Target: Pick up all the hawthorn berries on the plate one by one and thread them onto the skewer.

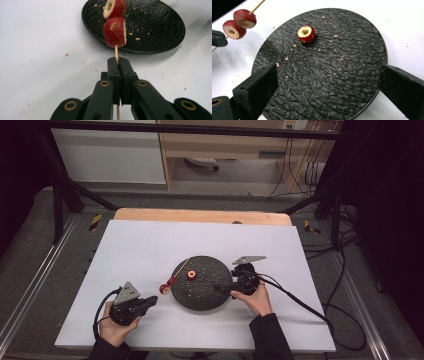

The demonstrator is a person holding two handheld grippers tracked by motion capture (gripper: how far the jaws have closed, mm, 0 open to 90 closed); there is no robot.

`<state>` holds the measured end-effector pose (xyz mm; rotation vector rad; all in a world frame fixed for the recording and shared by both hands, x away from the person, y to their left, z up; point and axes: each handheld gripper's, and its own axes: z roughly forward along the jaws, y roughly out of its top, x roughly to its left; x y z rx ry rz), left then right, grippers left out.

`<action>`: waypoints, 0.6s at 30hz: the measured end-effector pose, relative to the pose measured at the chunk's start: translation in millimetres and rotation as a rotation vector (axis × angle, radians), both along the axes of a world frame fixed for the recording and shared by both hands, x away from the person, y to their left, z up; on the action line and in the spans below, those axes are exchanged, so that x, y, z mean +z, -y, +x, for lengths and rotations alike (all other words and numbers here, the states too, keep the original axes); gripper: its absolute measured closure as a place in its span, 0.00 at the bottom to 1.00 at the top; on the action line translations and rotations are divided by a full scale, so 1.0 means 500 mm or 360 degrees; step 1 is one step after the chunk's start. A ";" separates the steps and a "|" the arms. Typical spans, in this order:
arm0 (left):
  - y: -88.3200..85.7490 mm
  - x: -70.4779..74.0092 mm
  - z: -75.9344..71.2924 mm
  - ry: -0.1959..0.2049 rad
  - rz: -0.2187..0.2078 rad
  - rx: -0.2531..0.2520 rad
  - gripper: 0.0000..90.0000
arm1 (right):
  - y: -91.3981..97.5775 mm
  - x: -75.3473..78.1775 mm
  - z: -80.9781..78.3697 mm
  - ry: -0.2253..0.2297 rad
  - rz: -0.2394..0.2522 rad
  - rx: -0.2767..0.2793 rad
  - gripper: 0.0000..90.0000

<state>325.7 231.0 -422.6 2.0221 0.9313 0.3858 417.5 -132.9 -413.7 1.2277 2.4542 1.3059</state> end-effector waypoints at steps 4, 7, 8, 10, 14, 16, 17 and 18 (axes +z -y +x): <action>-0.005 -0.003 -0.001 -0.0005 0.0028 -0.0002 0.98 | -0.025 0.013 0.009 -0.0003 -0.0082 0.0070 0.04; -0.011 -0.006 -0.001 -0.0011 0.0032 0.0001 0.98 | -0.046 0.021 0.019 -0.0011 -0.0142 0.0108 0.05; -0.012 -0.006 -0.001 -0.0009 0.0032 0.0001 0.98 | -0.053 0.023 0.023 -0.0010 -0.0164 0.0120 0.05; -0.014 -0.006 -0.001 -0.0009 0.0029 -0.0007 0.98 | -0.068 0.027 0.032 -0.0021 -0.0205 0.0141 0.07; -0.017 -0.007 0.002 -0.0008 0.0037 0.0001 0.98 | -0.100 0.035 0.050 -0.0046 -0.0291 0.0180 0.09; -0.019 -0.007 0.003 -0.0008 0.0033 0.0006 0.98 | -0.116 0.037 0.059 -0.0044 -0.0318 0.0210 0.11; -0.020 -0.007 0.004 -0.0006 0.0032 0.0007 0.98 | -0.125 0.039 0.063 -0.0051 -0.0330 0.0215 0.12; -0.020 -0.007 0.004 -0.0007 0.0029 0.0012 0.98 | -0.132 0.040 0.068 -0.0061 -0.0347 0.0227 0.13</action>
